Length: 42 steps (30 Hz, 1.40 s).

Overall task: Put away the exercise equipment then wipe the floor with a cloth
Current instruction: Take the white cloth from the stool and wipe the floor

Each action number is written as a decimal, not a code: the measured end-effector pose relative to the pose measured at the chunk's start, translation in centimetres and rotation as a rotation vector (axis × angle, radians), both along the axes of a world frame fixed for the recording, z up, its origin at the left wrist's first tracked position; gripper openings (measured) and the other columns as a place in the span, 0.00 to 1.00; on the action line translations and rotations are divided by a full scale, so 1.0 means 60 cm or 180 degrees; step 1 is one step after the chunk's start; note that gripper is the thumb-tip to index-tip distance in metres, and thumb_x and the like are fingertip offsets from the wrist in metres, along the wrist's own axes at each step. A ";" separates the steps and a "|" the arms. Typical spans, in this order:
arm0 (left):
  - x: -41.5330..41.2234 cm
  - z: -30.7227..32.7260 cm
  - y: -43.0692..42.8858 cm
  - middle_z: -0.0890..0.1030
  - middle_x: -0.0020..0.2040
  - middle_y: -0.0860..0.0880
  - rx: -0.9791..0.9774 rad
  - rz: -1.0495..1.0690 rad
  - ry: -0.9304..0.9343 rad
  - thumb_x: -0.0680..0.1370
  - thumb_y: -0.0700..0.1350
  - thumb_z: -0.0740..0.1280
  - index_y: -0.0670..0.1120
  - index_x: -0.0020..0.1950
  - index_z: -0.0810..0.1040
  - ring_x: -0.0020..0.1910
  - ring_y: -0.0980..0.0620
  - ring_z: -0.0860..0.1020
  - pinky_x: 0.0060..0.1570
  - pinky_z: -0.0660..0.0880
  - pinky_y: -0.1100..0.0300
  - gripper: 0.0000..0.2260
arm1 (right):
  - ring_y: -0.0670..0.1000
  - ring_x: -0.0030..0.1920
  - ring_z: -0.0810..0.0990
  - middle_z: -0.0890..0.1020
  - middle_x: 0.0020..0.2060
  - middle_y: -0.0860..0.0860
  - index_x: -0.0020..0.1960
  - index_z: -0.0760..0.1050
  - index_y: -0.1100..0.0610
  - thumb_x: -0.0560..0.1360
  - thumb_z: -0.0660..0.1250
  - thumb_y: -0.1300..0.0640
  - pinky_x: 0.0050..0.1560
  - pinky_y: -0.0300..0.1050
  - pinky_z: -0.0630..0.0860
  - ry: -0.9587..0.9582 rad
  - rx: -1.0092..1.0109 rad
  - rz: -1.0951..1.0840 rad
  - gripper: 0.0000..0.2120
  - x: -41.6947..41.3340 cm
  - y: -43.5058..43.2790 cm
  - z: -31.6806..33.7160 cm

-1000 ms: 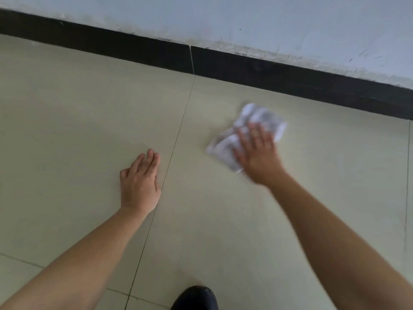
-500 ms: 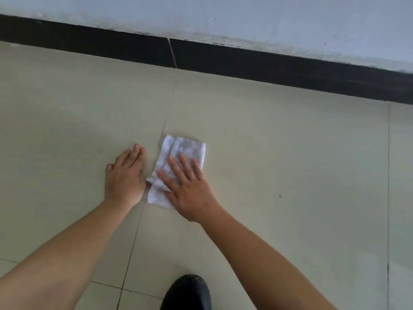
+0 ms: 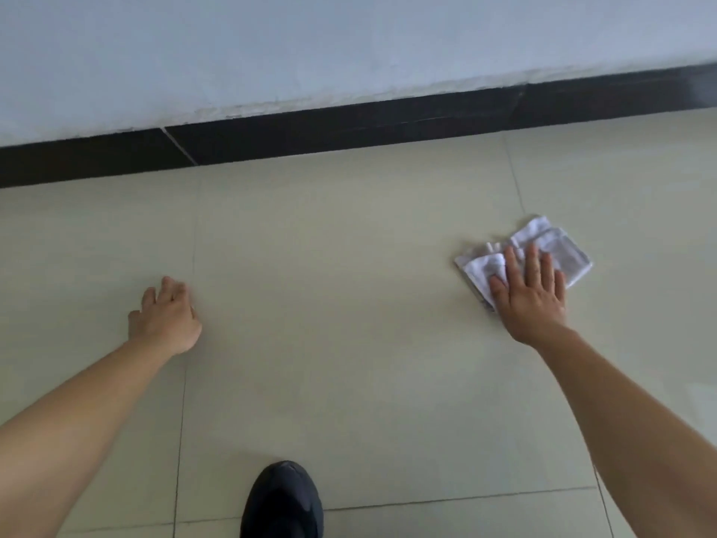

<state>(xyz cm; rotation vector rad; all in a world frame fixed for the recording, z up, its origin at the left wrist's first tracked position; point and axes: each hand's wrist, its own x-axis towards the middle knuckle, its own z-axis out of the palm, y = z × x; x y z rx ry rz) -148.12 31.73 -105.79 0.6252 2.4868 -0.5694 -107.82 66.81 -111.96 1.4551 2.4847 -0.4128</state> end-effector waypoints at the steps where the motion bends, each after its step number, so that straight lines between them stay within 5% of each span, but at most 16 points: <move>1: 0.001 0.017 0.030 0.48 0.81 0.46 -0.0009 -0.0209 0.0021 0.82 0.46 0.52 0.44 0.80 0.52 0.78 0.42 0.52 0.70 0.63 0.42 0.25 | 0.61 0.81 0.46 0.48 0.81 0.57 0.82 0.46 0.46 0.79 0.36 0.33 0.79 0.60 0.44 0.0035 0.0011 -0.0117 0.35 0.008 -0.009 0.002; 10: 0.204 0.101 0.424 0.49 0.81 0.43 0.1194 -0.2218 -0.0089 0.84 0.50 0.51 0.45 0.80 0.53 0.79 0.43 0.52 0.74 0.57 0.47 0.25 | 0.57 0.81 0.39 0.39 0.81 0.53 0.81 0.40 0.44 0.75 0.31 0.31 0.78 0.54 0.38 0.0043 -0.0224 0.0264 0.37 0.100 0.001 0.025; 17: 0.483 0.016 0.579 0.42 0.81 0.44 0.1119 -0.2797 -0.0559 0.81 0.44 0.54 0.47 0.80 0.49 0.79 0.44 0.46 0.75 0.55 0.45 0.28 | 0.55 0.80 0.36 0.37 0.81 0.52 0.81 0.37 0.44 0.81 0.41 0.34 0.79 0.54 0.36 0.0097 -0.0229 -0.1125 0.32 0.290 0.082 0.022; 23: 0.544 -0.026 0.597 0.45 0.81 0.48 0.0930 -0.2774 -0.0850 0.79 0.43 0.57 0.48 0.79 0.51 0.80 0.47 0.47 0.74 0.58 0.47 0.29 | 0.62 0.79 0.35 0.37 0.80 0.58 0.82 0.38 0.50 0.82 0.44 0.36 0.78 0.61 0.36 0.0058 -0.0297 -0.1909 0.35 0.291 0.206 0.019; 31: 0.527 -0.027 0.601 0.46 0.81 0.52 0.0940 -0.2798 -0.0821 0.79 0.42 0.55 0.51 0.80 0.52 0.79 0.49 0.49 0.72 0.60 0.50 0.29 | 0.63 0.78 0.33 0.35 0.79 0.59 0.81 0.33 0.50 0.82 0.37 0.37 0.76 0.62 0.33 0.0287 -0.0191 -0.0349 0.32 0.040 0.292 0.008; 36: 0.529 -0.030 0.607 0.45 0.81 0.52 0.0787 -0.2765 -0.0758 0.80 0.43 0.54 0.51 0.80 0.50 0.80 0.50 0.47 0.75 0.58 0.51 0.29 | 0.62 0.80 0.40 0.42 0.81 0.57 0.82 0.42 0.48 0.85 0.46 0.42 0.77 0.58 0.37 0.0408 -0.0058 0.0303 0.29 0.139 0.335 0.014; 42: 0.545 -0.017 0.615 0.41 0.81 0.50 0.0286 -0.2670 -0.0731 0.80 0.42 0.54 0.49 0.81 0.46 0.80 0.50 0.43 0.76 0.55 0.50 0.31 | 0.59 0.81 0.39 0.40 0.81 0.55 0.82 0.40 0.45 0.82 0.43 0.36 0.79 0.58 0.40 0.0002 -0.0352 -0.1765 0.31 0.440 0.390 0.023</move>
